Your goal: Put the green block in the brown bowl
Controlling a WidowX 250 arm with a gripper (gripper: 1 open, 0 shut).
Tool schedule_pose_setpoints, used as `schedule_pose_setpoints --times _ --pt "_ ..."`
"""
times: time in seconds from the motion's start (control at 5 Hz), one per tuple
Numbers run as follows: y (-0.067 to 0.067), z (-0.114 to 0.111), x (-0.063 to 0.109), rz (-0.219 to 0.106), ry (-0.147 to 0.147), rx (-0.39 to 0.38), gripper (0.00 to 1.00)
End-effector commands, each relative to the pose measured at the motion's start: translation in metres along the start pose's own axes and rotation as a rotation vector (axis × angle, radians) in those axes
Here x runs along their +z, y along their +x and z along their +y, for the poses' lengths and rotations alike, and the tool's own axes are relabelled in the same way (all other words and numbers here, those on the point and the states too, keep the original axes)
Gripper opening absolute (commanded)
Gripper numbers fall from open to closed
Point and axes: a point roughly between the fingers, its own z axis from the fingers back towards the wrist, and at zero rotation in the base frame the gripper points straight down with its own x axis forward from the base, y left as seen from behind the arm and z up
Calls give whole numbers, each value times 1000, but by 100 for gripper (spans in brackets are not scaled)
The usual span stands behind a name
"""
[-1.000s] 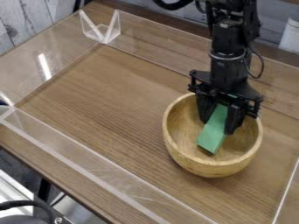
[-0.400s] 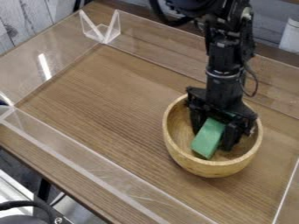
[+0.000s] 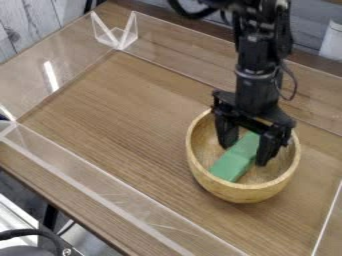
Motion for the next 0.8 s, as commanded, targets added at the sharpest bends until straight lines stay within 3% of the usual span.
schedule_pose_setpoints --times 0.0,0.2,0.4,0.6 --pt "8 -5 43 -115 -1 -10 100" --pt "5 -8 74 -166 0 -16 100" --pt "0 -7 96 -195 4 -19 100" --pt "3 2 97 -192 12 -13 100"
